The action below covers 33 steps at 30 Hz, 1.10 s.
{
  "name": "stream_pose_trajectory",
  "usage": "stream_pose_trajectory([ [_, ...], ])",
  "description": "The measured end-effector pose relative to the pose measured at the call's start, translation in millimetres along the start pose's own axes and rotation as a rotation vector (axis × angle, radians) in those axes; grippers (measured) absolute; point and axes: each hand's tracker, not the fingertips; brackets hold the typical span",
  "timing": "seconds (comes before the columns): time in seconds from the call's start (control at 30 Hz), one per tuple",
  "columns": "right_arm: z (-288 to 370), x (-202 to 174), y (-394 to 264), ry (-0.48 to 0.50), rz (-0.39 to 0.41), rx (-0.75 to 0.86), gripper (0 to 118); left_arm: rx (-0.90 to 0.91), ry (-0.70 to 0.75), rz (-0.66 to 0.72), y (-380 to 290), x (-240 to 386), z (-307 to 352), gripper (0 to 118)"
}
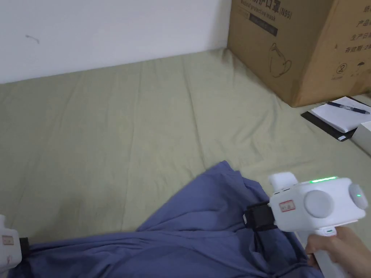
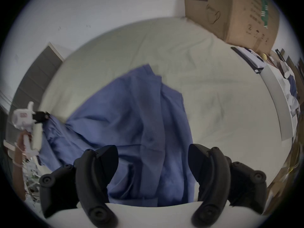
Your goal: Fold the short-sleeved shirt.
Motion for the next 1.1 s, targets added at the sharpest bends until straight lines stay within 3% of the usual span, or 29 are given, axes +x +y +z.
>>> stream_pose_trajectory([
  [0.03,-22.6,11.3,1.6,-0.014,0.037,-0.033,84,0.001,0.001,0.000,-0.1,0.3,-0.1,0],
  [0.07,-26.5,9.4,0.0,-0.047,0.038,-0.038,58,0.001,0.003,-0.004,-0.2,0.5,-0.1,0],
  [0.1,-28.0,7.0,-0.9,-0.055,0.048,-0.021,14,0.002,0.003,-0.008,-0.2,0.4,0.1,0],
  [0.13,-22.1,0.1,-2.8,-0.062,0.049,0.005,4,0.001,0.002,-0.009,-0.1,0.7,0.6,0],
  [0.53,61.4,0.9,46.6,0.097,-0.065,0.144,4,0.048,-0.055,0.022,16.9,-13.3,41.8,0],
  [0.63,88.1,3.0,81.8,0.151,-0.117,0.212,4,0.145,-0.067,0.006,32.6,-15.6,77.3,0],
  [0.9,183.2,-9.9,184.1,0.170,-0.074,0.386,4,0.416,-0.078,0.020,108.5,-35.5,196.3,0],
  [1.1,263.0,-20.9,250.2,0.184,-0.115,0.528,4,0.581,-0.025,-0.048,162.2,-26.2,276.8,0],
])
